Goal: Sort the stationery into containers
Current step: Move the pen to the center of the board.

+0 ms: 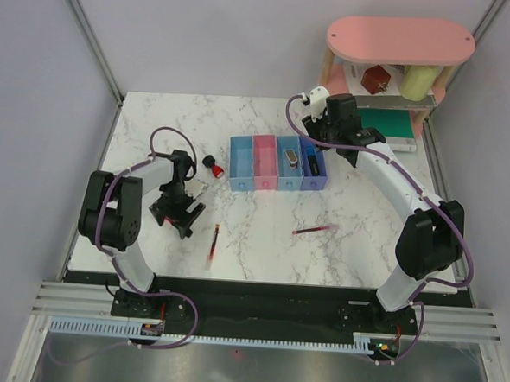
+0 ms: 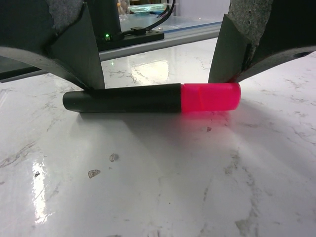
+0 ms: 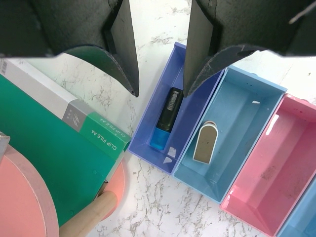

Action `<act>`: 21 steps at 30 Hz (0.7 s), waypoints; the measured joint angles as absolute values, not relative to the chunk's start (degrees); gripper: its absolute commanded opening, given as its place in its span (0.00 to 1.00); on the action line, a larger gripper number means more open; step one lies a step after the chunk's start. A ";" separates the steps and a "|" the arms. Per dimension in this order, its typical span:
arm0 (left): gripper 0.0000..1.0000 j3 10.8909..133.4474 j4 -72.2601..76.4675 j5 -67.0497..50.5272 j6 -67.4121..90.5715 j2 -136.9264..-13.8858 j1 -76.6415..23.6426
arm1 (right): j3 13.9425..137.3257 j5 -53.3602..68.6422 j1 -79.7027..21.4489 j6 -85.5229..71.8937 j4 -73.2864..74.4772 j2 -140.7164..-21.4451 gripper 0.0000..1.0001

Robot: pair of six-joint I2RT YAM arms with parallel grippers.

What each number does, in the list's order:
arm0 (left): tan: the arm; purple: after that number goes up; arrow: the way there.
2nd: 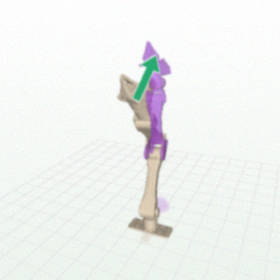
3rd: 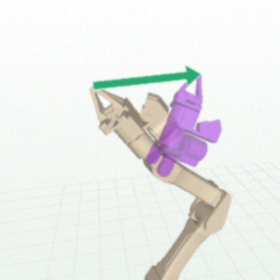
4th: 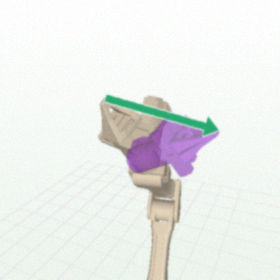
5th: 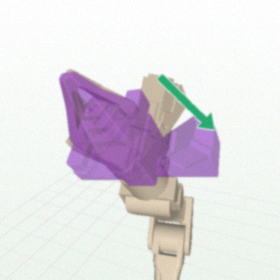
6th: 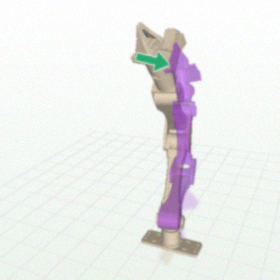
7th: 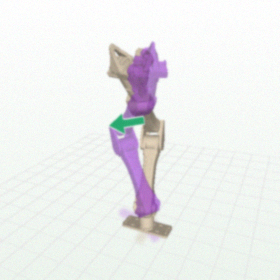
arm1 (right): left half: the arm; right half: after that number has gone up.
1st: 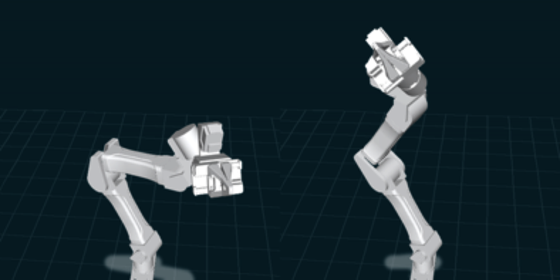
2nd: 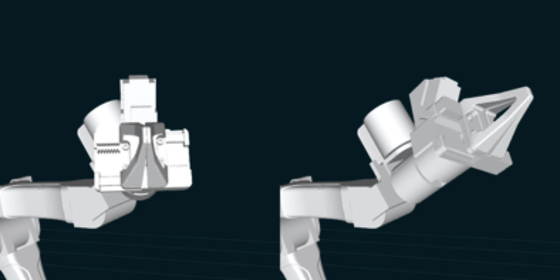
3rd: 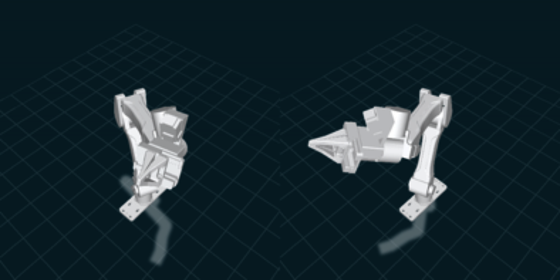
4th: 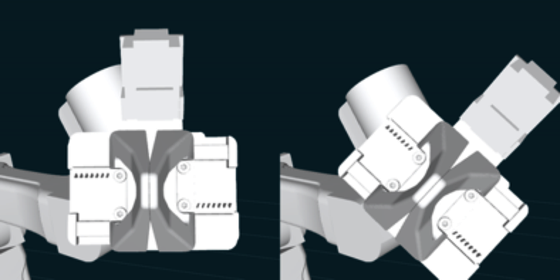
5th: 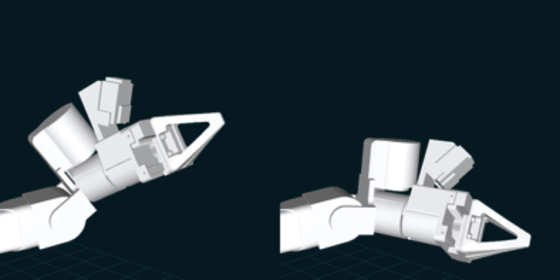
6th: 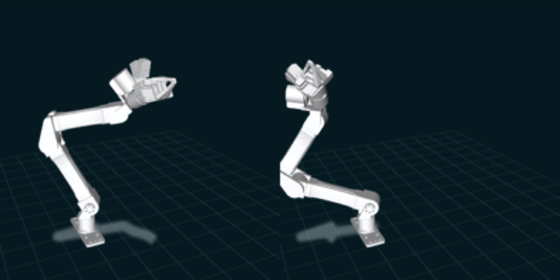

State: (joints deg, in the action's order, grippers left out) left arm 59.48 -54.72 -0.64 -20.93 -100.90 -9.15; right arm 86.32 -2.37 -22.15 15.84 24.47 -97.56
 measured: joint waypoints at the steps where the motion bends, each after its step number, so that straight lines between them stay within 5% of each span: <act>1: 0.92 59.61 -54.74 -0.40 -20.82 -101.10 -9.37 | 86.32 -2.37 -22.15 15.77 24.47 -97.56 0.48; 21: 0.92 60.49 -52.10 2.48 -19.16 -101.58 -11.77 | 86.32 -1.76 -22.15 14.72 24.91 -97.56 0.48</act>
